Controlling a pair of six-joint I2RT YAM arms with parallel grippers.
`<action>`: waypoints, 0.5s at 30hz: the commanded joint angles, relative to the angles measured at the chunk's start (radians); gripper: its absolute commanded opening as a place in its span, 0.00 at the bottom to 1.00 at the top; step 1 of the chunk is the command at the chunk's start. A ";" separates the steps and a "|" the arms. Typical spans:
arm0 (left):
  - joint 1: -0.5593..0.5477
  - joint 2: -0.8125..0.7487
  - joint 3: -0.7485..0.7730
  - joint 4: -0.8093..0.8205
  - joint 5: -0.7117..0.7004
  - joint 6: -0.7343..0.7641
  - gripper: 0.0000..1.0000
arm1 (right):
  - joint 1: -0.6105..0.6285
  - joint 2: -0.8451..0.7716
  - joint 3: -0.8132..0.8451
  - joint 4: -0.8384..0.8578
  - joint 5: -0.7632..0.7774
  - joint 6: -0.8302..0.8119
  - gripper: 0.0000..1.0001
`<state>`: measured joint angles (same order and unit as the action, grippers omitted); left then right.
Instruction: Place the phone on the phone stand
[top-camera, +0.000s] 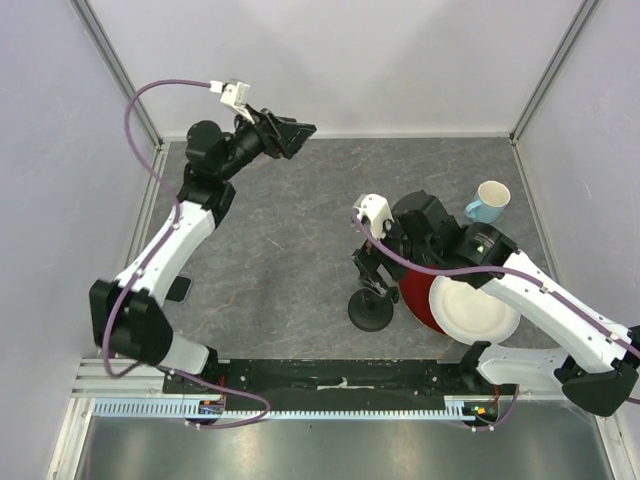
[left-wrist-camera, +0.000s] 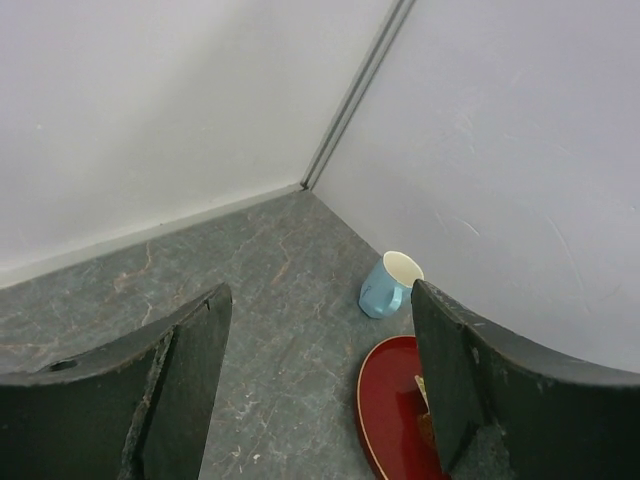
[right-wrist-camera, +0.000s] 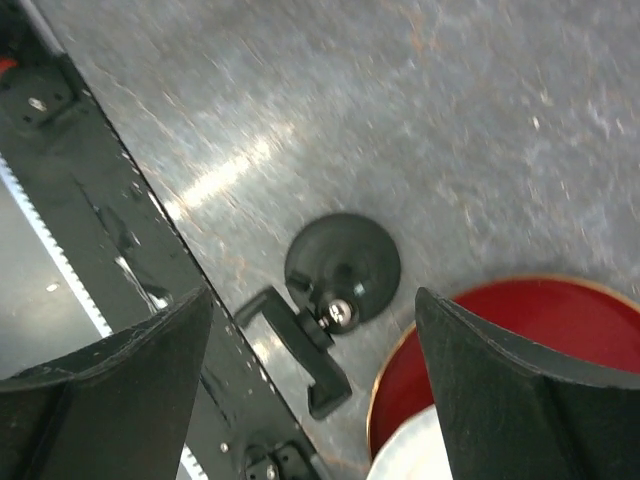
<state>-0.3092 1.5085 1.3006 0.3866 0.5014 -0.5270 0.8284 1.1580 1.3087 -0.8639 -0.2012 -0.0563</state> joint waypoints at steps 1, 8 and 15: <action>-0.001 -0.169 -0.032 -0.032 -0.014 0.149 0.79 | 0.057 0.005 0.055 -0.237 0.224 0.077 0.88; -0.057 -0.231 -0.021 -0.134 -0.104 0.318 0.82 | 0.195 0.040 0.113 -0.342 0.322 0.038 0.83; -0.070 -0.231 -0.008 -0.158 -0.129 0.335 0.83 | 0.276 0.069 0.055 -0.301 0.391 -0.045 0.72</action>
<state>-0.3775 1.2739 1.2655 0.2584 0.4110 -0.2615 1.0573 1.2163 1.3792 -1.1728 0.1085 -0.0566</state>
